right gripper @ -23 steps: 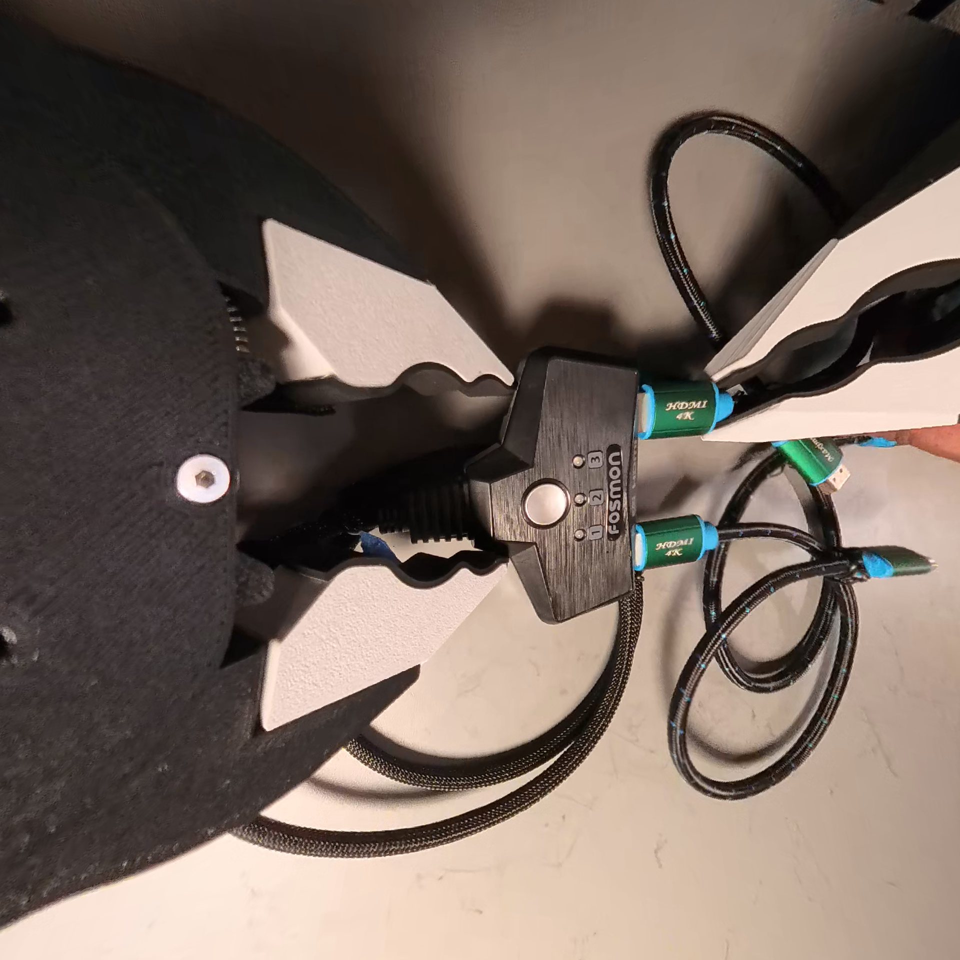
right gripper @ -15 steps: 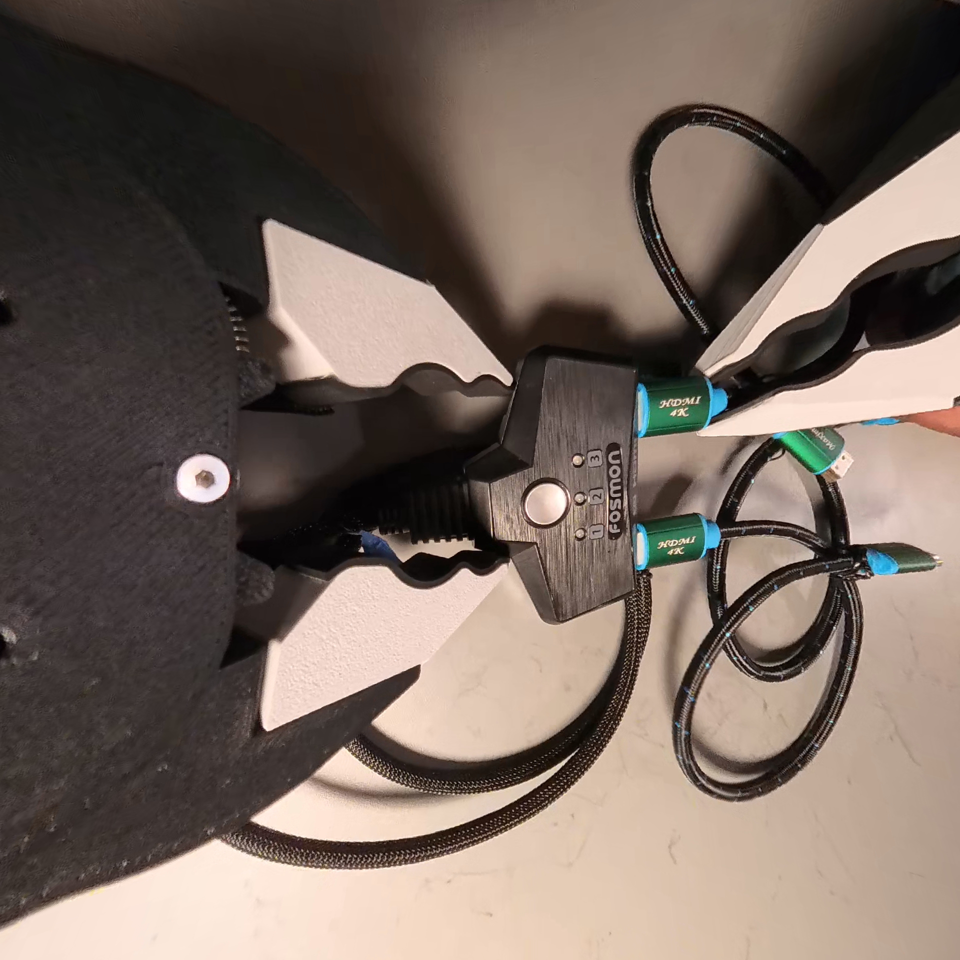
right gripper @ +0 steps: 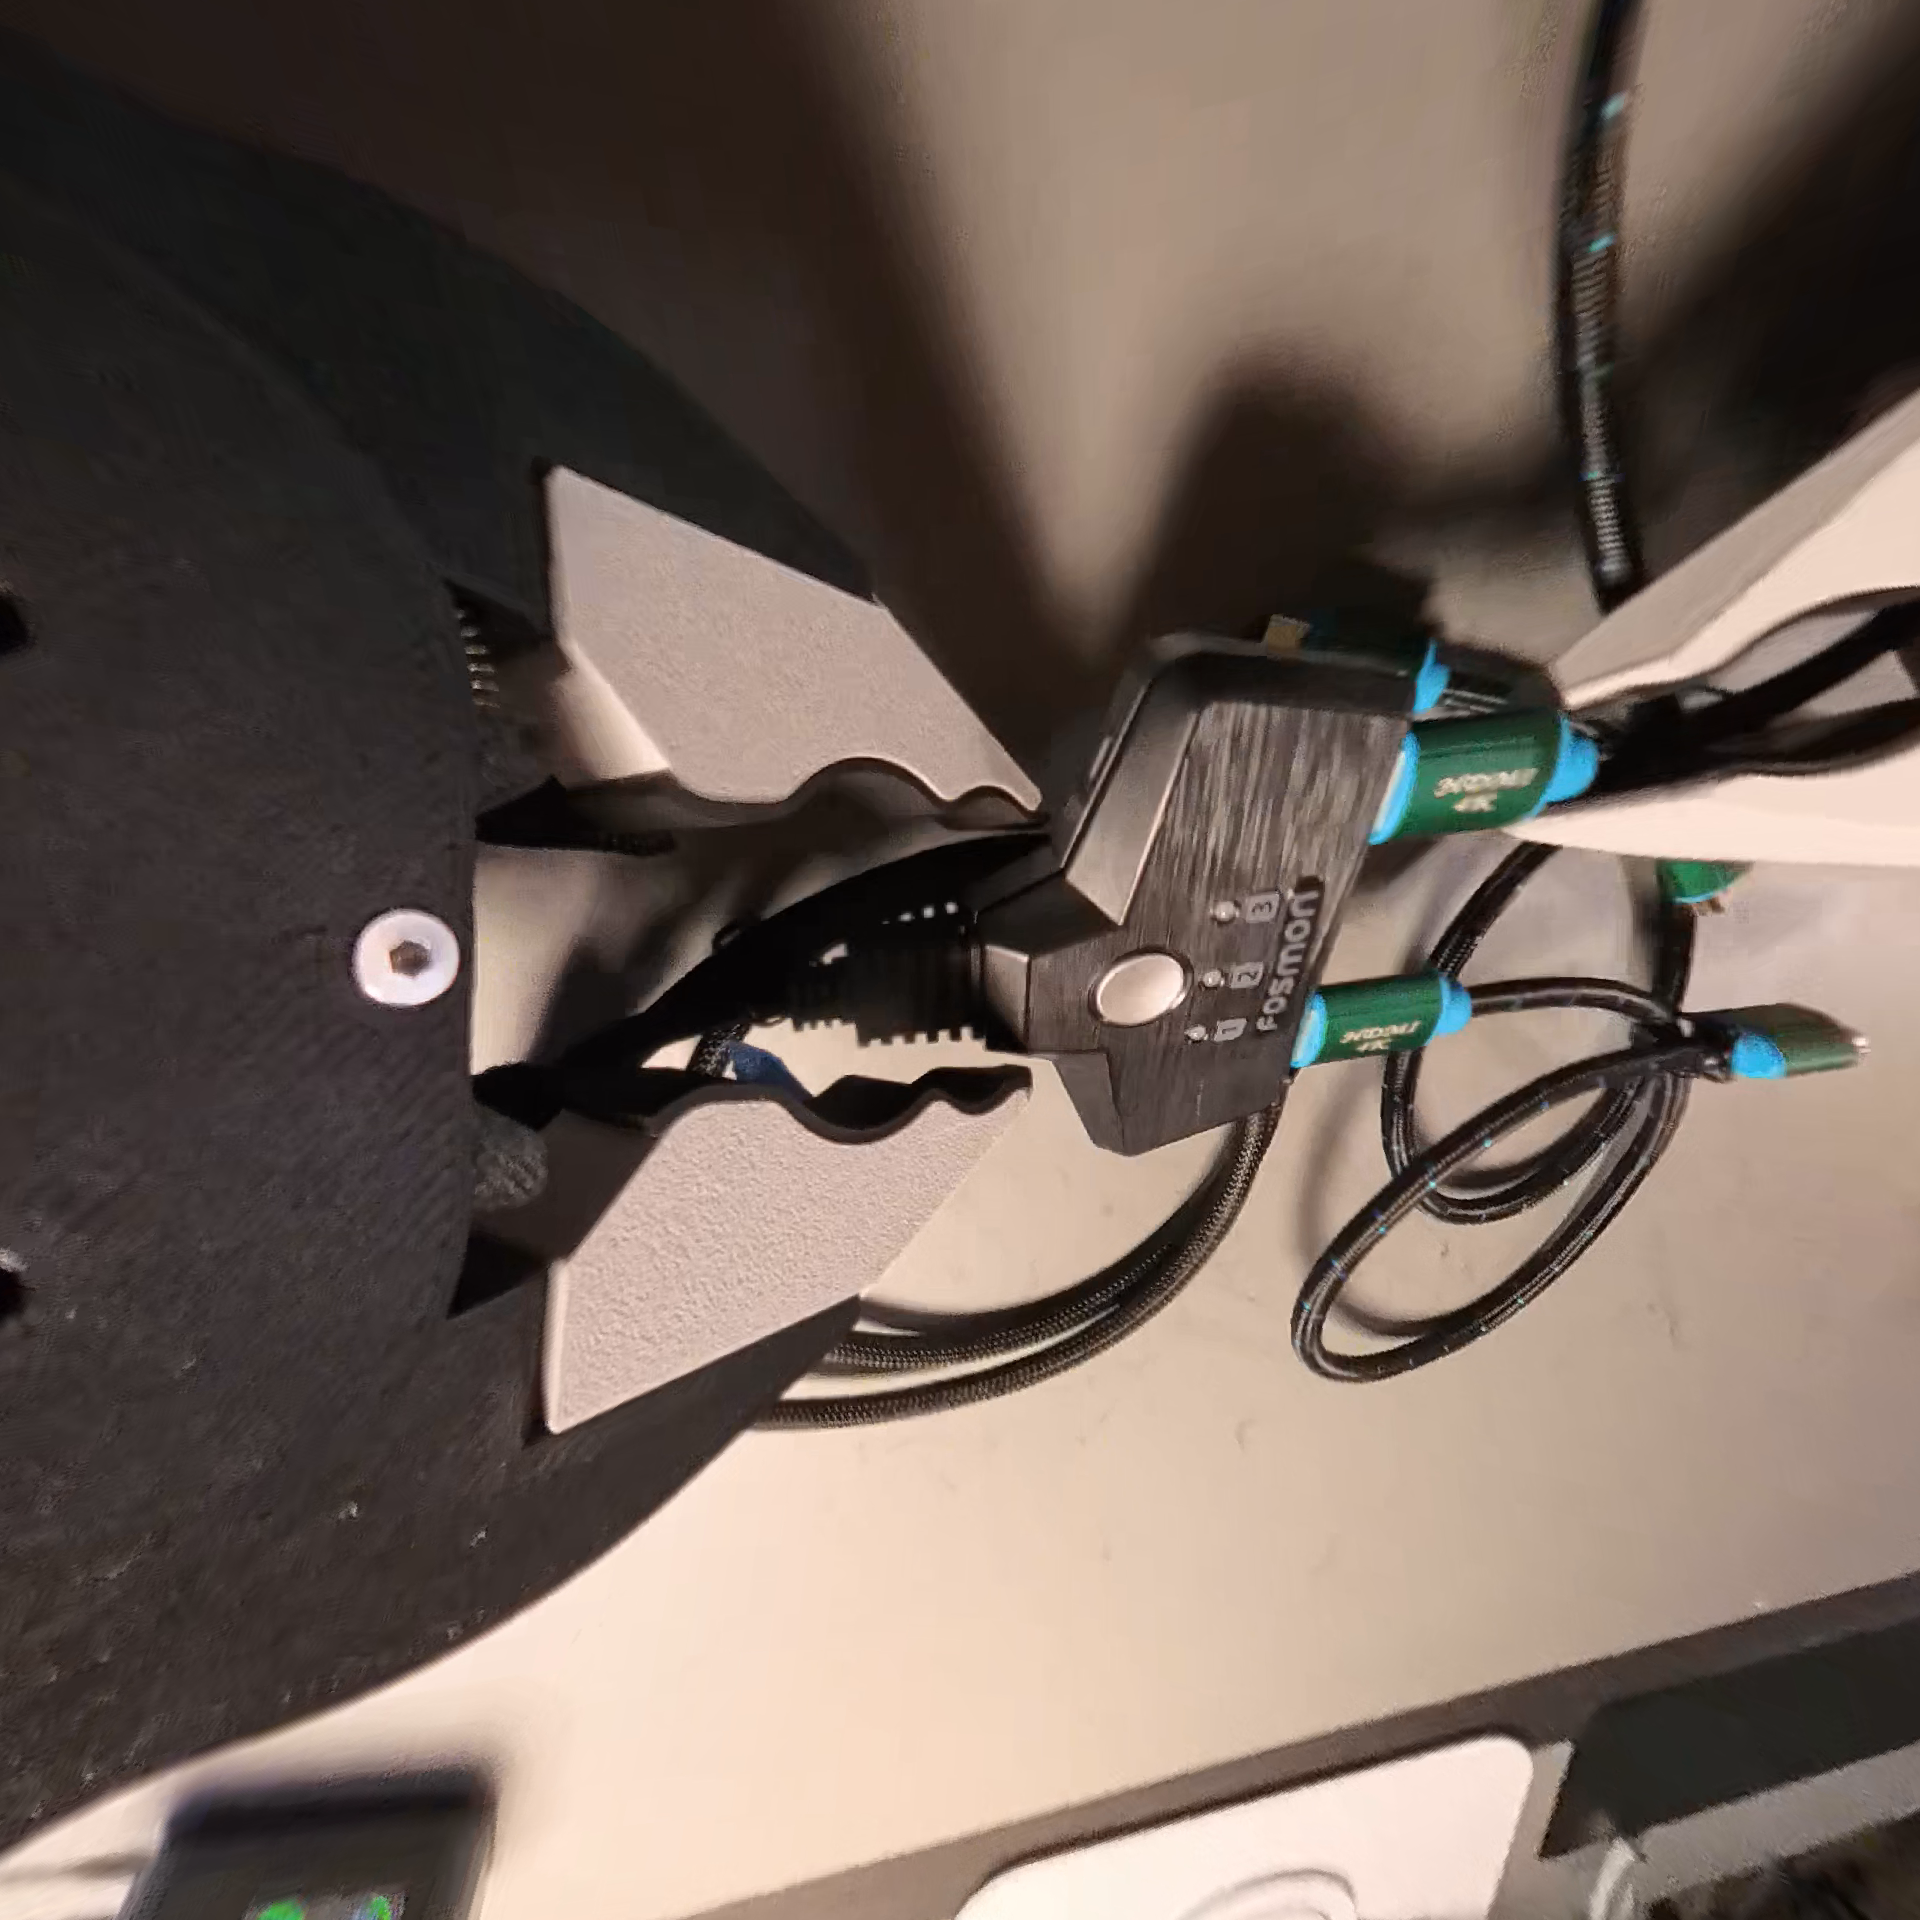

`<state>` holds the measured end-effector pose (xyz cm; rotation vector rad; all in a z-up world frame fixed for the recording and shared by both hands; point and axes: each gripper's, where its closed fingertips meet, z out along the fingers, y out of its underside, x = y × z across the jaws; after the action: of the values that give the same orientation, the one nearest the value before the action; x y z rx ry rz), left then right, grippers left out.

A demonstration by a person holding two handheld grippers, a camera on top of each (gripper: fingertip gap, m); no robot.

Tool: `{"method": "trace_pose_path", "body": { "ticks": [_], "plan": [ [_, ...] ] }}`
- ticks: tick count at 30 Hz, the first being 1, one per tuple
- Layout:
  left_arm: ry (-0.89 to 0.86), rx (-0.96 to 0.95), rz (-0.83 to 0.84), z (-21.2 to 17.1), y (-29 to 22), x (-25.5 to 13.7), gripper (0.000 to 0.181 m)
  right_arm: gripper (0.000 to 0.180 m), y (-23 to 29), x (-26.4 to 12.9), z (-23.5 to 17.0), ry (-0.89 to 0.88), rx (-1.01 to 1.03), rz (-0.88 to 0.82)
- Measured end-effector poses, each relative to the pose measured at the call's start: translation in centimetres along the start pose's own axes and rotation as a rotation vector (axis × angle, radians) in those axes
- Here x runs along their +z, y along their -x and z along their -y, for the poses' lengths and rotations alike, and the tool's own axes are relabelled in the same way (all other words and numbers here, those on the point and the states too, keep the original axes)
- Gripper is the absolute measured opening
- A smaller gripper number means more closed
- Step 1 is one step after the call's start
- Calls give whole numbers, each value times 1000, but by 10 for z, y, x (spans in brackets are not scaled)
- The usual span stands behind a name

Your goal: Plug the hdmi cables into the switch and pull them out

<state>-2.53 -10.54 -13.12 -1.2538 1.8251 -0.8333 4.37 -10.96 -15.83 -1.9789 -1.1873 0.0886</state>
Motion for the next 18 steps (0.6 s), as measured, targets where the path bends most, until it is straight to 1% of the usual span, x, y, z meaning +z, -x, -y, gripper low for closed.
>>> {"method": "trace_pose_path", "body": {
  "ticks": [1, 3, 4, 6, 8, 11, 13, 18],
  "plan": [
    [-14, -7, -2, 2, 0, -1, 9, 44, -1, 2, -1, 18, -41, -29],
    [-30, -6, -2, 4, 0, -2, 9, 38, -7, 3, -2, 45, -115, -97],
    [-34, 7, 4, 4, 1, -2, 9, 32, -11, 2, -1, 51, -141, -130],
    [-63, 43, 31, 7, 6, -6, 10, 29, -17, -1, 0, 54, -183, -180],
    [-130, 61, 60, 17, 13, -15, 13, 28, -25, -4, -2, 83, -237, -238],
    [-265, 0, 135, 36, 40, -43, 13, 28, -35, -7, -11, 160, -308, -309],
    [-323, -59, 193, 39, 63, -61, 13, 27, -39, -10, -8, 151, -293, -329],
    [-328, -196, 330, 14, 111, -80, 11, 27, -60, -37, 10, 126, -231, -450]
  ]
}}
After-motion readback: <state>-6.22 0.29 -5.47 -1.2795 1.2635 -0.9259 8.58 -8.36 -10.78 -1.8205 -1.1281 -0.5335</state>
